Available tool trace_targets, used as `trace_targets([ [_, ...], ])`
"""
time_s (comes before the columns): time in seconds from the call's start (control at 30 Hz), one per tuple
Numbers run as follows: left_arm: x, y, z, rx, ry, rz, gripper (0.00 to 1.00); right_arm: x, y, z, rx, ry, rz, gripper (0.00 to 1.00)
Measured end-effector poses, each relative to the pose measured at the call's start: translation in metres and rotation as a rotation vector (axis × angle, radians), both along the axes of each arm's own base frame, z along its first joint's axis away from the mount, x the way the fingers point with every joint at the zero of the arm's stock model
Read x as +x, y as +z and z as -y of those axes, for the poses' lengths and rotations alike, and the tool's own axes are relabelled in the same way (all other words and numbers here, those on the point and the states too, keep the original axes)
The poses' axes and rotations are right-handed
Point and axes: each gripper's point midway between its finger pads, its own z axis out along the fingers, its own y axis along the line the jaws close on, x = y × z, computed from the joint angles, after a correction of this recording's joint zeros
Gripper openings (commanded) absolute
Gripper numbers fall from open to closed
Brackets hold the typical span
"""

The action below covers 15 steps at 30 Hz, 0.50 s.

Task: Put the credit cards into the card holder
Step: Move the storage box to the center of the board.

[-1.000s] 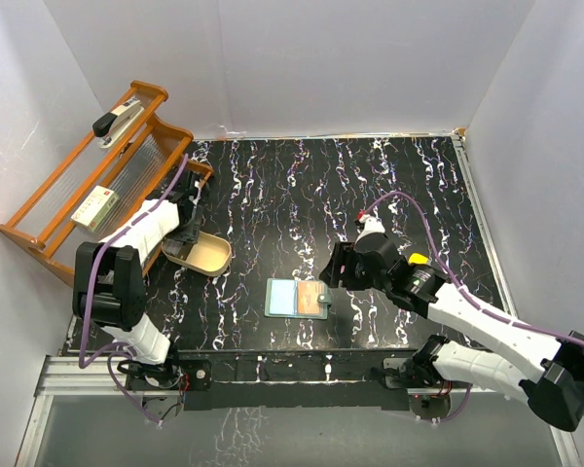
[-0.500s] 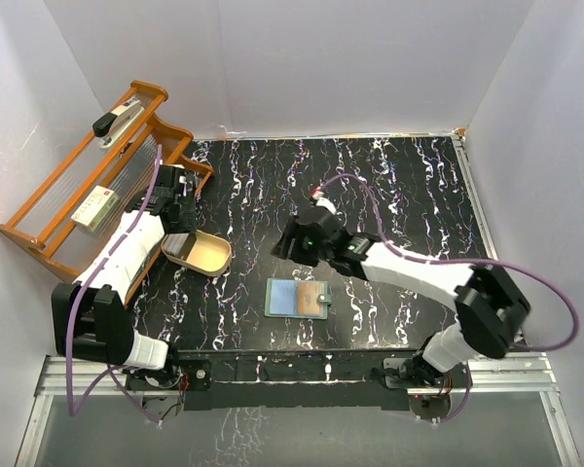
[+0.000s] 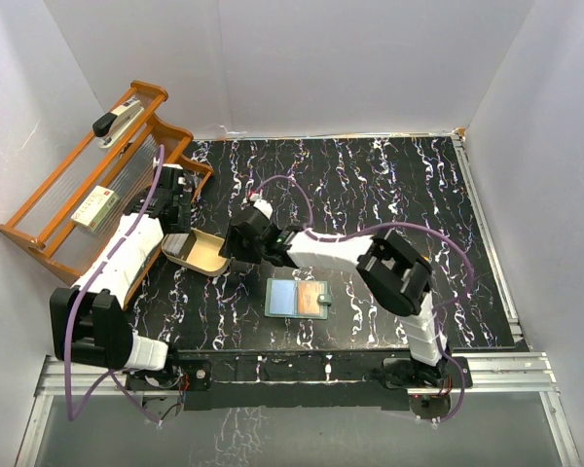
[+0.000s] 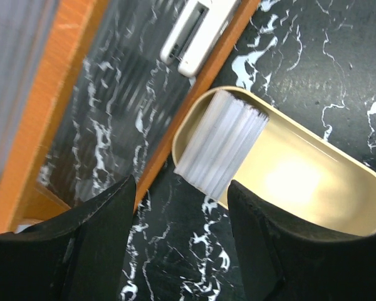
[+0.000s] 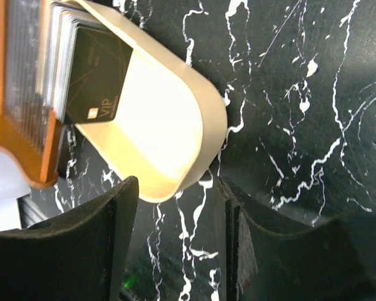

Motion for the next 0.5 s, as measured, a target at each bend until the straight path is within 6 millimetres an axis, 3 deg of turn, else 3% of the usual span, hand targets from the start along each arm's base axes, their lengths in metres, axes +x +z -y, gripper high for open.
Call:
trace_targets([
  [0.27, 0.018, 0.031, -0.019, 0.123, -0.075, 0.085, 0.61, 0.015, -0.025, -0.017, -0.063, -0.011, -0.029, 0.32],
  [0.5, 0.033, 0.045, -0.045, 0.176, -0.053, 0.093, 0.63, 0.019, -0.036, -0.011, -0.134, -0.017, -0.033, 0.19],
])
